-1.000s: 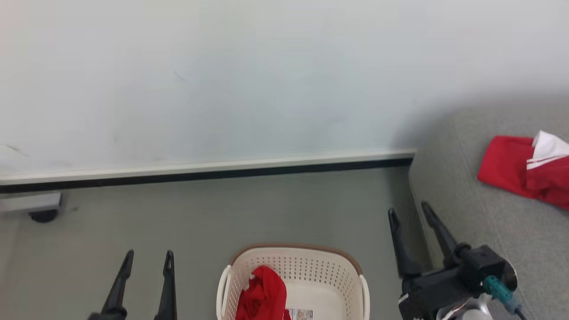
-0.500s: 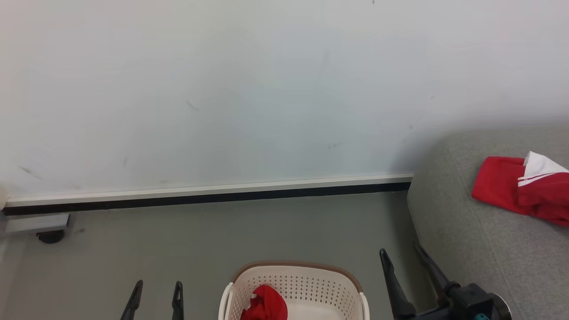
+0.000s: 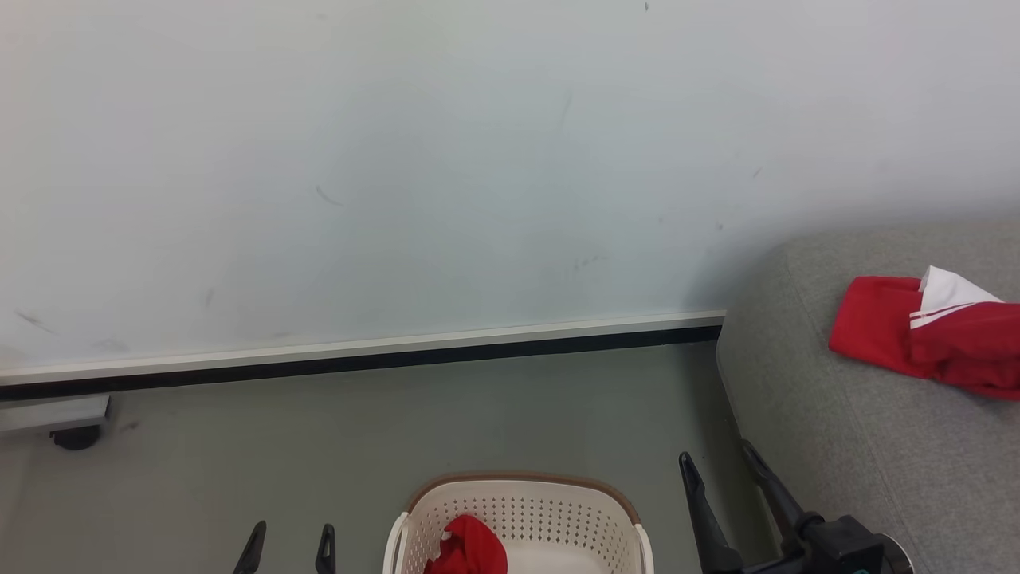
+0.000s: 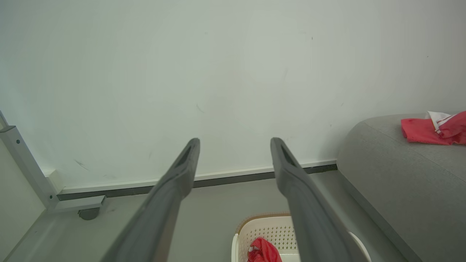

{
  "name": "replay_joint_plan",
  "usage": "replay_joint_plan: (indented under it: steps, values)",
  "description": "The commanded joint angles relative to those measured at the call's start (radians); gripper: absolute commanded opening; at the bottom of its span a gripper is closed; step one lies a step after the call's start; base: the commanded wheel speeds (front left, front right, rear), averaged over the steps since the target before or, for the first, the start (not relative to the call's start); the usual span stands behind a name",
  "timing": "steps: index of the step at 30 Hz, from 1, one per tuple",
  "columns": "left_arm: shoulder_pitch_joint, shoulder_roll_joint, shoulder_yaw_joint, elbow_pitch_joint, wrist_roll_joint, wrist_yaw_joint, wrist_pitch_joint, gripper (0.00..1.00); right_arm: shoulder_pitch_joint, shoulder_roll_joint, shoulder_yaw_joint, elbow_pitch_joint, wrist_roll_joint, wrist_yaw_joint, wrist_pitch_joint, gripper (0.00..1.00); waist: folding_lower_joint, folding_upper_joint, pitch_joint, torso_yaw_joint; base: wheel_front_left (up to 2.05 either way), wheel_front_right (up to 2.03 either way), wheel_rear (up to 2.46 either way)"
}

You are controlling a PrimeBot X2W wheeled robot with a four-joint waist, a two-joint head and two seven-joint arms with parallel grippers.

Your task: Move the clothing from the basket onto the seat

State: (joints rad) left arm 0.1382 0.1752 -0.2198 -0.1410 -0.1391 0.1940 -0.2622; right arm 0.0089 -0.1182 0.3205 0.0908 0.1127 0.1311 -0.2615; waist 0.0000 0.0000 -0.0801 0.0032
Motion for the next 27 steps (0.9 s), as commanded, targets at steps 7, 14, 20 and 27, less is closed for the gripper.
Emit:
replay_joint_plan:
  steps: [7,14,20,27]
  values:
    - [0.014,-0.023,0.035,0.011,0.03,-0.036,-0.005,1.0,-0.003,0.003,-0.006,-0.008,0.004,-0.001,-0.004,1.0,0.0,0.0,0.007,0.002,0.0,0.0,0.0]
    - [0.015,-0.035,0.047,0.019,0.049,-0.061,-0.004,1.0,-0.008,0.009,-0.006,-0.01,0.012,-0.001,-0.004,1.0,0.0,0.0,0.019,0.001,0.0,0.0,0.0]
    - [-0.03,-0.028,0.029,0.069,0.054,-0.115,-0.004,1.0,-0.033,0.009,-0.003,-0.022,0.021,-0.001,-0.004,1.0,0.0,0.0,0.058,-0.007,0.0,0.0,0.0]
    - [-0.144,-0.007,0.015,0.165,0.06,-0.18,-0.003,1.0,-0.128,0.028,-0.017,-0.068,0.021,-0.001,-0.004,1.0,0.0,0.0,0.209,-0.032,0.0,0.0,0.0]
